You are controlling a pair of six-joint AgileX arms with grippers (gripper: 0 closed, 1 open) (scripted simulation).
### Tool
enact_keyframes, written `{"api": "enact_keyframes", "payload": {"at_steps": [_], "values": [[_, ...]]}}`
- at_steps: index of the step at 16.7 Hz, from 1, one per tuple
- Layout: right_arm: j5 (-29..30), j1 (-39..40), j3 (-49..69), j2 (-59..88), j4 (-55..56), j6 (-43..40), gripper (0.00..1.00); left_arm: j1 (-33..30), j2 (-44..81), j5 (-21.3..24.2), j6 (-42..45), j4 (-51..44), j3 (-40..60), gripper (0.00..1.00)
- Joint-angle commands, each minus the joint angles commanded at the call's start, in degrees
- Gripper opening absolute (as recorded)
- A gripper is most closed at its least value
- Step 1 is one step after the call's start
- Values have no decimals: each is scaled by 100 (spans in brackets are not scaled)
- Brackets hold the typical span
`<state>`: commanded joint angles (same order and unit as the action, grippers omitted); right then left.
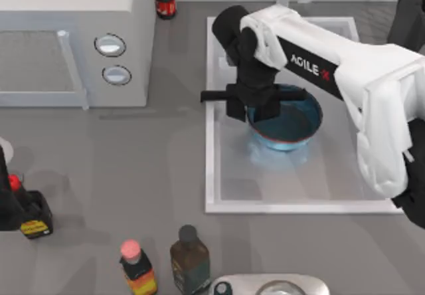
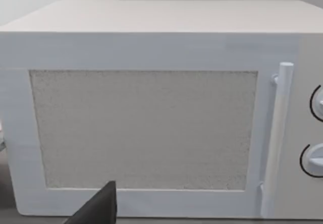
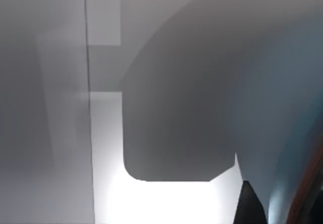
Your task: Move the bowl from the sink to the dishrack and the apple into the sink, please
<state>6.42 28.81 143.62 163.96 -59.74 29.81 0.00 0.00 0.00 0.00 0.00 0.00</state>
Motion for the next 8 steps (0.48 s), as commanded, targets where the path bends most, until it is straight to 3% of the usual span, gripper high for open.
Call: {"api": "enact_keyframes", "payload": {"at_steps": [8], "values": [[38, 294, -405, -661, -312, 270, 0, 0, 0, 0, 0, 0, 0, 100]]}}
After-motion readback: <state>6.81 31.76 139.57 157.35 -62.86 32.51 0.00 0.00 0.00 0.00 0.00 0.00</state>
